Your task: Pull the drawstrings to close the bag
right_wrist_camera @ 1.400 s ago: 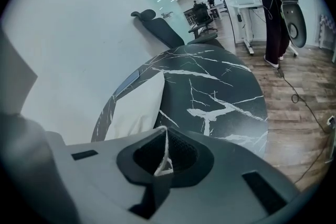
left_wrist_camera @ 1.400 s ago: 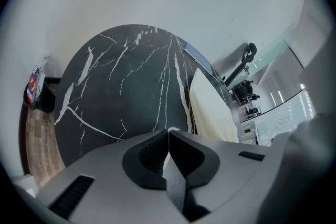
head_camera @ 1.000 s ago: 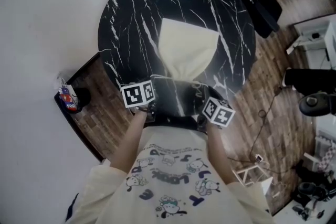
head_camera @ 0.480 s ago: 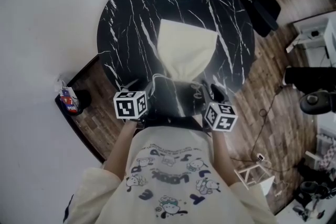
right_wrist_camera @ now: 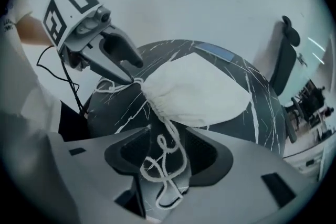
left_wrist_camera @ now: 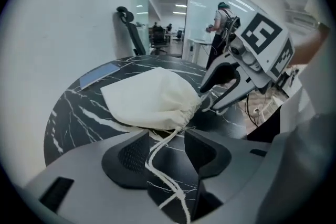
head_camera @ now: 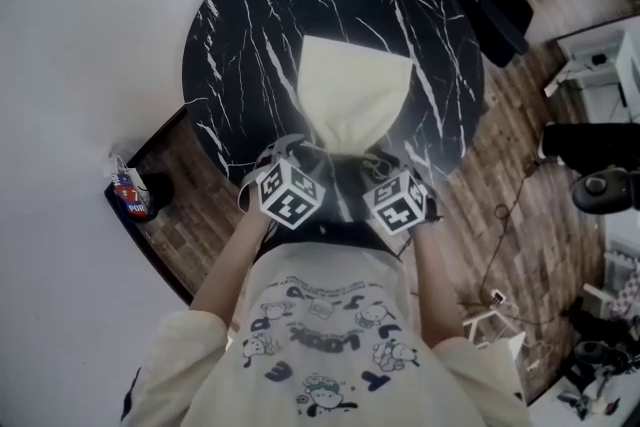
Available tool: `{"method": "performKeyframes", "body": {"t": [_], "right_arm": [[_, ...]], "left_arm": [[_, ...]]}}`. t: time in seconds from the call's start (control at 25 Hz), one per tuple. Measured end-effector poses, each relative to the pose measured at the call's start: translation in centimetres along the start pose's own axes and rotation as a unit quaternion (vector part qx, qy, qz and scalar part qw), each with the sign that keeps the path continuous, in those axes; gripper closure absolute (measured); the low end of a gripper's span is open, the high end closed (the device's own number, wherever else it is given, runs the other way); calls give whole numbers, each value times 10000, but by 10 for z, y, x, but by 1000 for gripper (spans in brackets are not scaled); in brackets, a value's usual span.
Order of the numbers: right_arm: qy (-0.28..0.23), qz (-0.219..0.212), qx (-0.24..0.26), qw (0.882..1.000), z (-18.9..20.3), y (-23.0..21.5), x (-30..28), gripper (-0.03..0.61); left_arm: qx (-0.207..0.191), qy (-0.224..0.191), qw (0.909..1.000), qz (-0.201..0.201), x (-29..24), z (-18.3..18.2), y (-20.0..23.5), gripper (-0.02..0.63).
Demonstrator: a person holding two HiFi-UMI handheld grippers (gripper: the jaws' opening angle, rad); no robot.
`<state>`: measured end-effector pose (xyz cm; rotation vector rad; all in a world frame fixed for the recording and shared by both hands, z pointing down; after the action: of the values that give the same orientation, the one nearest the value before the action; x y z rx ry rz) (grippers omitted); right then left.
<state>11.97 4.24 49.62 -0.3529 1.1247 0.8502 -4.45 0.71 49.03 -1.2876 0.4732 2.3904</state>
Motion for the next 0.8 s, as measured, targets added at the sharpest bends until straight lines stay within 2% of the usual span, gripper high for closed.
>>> {"method": "performKeyframes", "body": {"t": [0.08, 0.16, 0.32, 0.4, 0.44, 0.52, 0.56, 0.68, 0.8], "right_arm": [[186, -95, 420, 9989, -4, 3, -8, 360], [362, -170, 688, 9968, -6, 6, -15, 396], [493, -170, 851, 9950, -8, 6, -21, 484], [483, -87, 809, 9955, -10, 4, -22, 521], [477, -63, 770, 9959, -11, 4, -21, 524], [423, -40, 677, 9968, -12, 3, -19, 538], [384, -36, 617, 9974, -12, 3, -18, 540], [308, -9, 323, 9990, -10, 1, -15, 546], [264, 80, -68, 9996, -7, 0, -13, 552]], "left_arm": [[-316, 305, 9990, 105, -14, -3, -2, 379], [-518, 572, 9968, 214, -26, -3, -4, 379], [-612, 882, 9938, 277, -40, -1, -3, 380], [-587, 937, 9935, 274, -44, -1, -2, 390], [-566, 944, 9936, 245, -45, -1, -1, 416], [-540, 942, 9940, 133, -46, -1, -1, 515], [-535, 940, 9941, 88, -46, -1, -2, 535], [-397, 930, 9949, 72, -46, -2, -5, 554], [81, 891, 9960, 47, -43, -1, -6, 557]]}}
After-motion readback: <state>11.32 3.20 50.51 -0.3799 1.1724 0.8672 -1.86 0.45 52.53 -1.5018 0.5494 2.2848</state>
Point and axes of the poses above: the fingertips, and each gripper's own axes: x backward along the fingers, y to its left, z out of its underside, the point moved 8 cm from there along x, backward along the fingers, and after that the axes turned 7 degrees about z, right-handed, at the moved point
